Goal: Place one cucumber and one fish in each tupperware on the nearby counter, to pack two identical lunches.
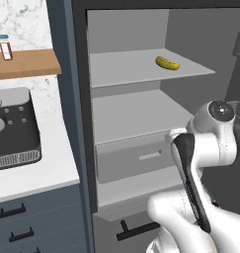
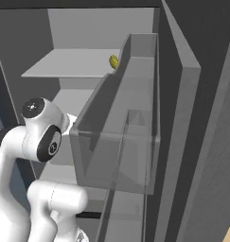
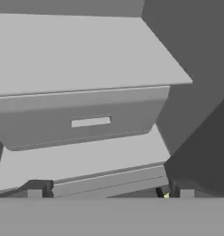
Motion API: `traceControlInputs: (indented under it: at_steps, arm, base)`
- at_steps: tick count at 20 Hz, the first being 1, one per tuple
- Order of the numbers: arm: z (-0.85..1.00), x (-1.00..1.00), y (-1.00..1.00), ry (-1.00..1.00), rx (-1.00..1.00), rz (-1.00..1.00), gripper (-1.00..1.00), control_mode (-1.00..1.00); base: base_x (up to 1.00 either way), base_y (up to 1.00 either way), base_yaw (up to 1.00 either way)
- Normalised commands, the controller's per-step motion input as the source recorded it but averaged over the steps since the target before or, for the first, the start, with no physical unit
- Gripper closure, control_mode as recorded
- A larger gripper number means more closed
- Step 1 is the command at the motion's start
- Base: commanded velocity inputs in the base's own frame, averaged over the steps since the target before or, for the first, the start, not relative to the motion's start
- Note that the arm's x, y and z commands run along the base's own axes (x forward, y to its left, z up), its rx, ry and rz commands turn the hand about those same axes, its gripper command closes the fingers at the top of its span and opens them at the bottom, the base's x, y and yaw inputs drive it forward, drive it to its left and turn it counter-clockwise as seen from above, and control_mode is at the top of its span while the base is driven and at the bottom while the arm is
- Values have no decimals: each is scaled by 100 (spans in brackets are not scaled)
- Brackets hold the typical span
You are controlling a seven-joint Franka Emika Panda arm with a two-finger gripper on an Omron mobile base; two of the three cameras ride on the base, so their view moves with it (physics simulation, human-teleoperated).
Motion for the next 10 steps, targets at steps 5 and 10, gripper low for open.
traceControlInputs:
  at_steps: [5,10]
  arm:
    - [100,6,-3,-45,0,-13,-100,-100]
    - [100,22,0,-17,0,-15,-100,-100]
  base:
    - [0,0,0]
    - [0,0,0]
